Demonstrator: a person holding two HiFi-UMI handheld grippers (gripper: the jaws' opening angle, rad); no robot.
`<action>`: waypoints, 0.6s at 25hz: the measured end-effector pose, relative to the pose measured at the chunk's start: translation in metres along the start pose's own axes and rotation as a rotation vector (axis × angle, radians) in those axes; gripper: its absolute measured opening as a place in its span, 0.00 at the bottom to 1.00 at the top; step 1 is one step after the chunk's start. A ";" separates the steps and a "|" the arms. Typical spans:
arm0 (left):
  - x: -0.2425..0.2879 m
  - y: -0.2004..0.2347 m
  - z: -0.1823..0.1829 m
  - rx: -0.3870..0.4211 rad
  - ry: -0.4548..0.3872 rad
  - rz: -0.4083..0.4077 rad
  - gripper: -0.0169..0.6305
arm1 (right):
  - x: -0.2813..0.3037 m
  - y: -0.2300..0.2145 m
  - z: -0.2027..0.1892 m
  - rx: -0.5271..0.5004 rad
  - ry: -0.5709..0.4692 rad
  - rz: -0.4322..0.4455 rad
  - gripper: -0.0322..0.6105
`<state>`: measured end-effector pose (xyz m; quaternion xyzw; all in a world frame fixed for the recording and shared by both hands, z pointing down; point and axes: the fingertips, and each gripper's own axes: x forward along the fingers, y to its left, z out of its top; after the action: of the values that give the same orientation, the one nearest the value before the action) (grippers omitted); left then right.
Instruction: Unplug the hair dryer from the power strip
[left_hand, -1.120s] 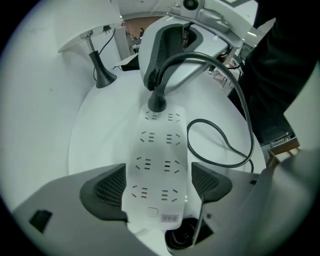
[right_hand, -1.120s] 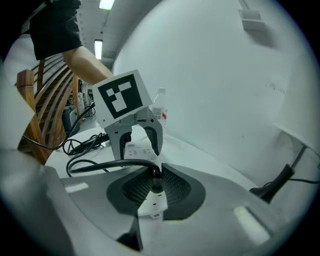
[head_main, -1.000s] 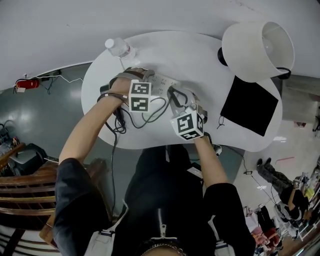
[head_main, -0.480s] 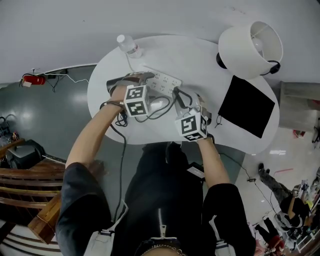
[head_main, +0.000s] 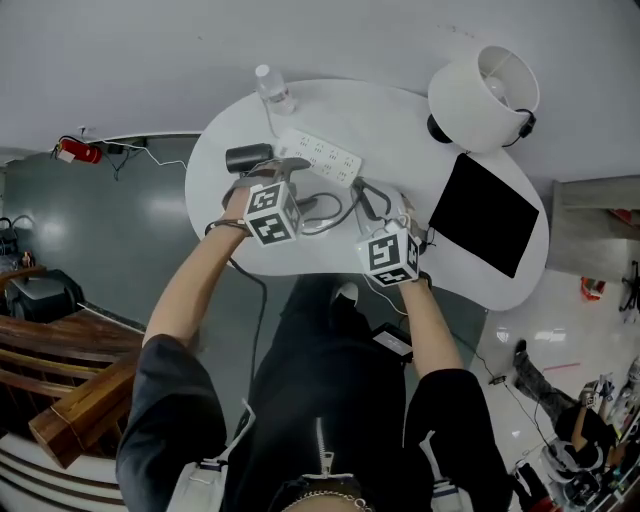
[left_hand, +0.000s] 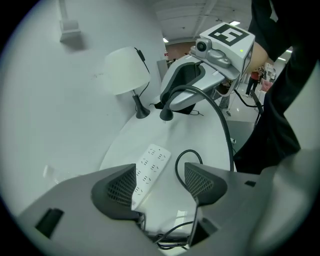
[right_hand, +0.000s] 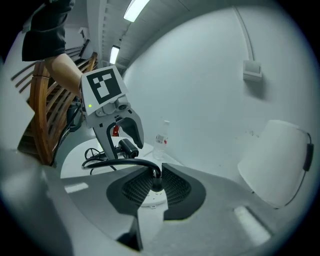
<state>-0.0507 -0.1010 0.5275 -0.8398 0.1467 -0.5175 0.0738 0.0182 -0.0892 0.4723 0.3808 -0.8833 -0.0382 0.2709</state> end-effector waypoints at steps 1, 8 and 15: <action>-0.005 -0.002 0.002 -0.014 -0.010 0.016 0.50 | -0.005 0.000 0.002 0.006 -0.011 0.000 0.13; -0.051 -0.020 0.006 -0.114 -0.051 0.132 0.32 | -0.037 0.005 0.021 0.024 -0.060 -0.015 0.13; -0.094 -0.051 0.010 -0.187 -0.110 0.251 0.16 | -0.072 0.029 0.027 0.030 -0.087 -0.012 0.14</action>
<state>-0.0724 -0.0229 0.4576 -0.8451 0.2937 -0.4417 0.0673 0.0257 -0.0228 0.4249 0.3882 -0.8923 -0.0433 0.2263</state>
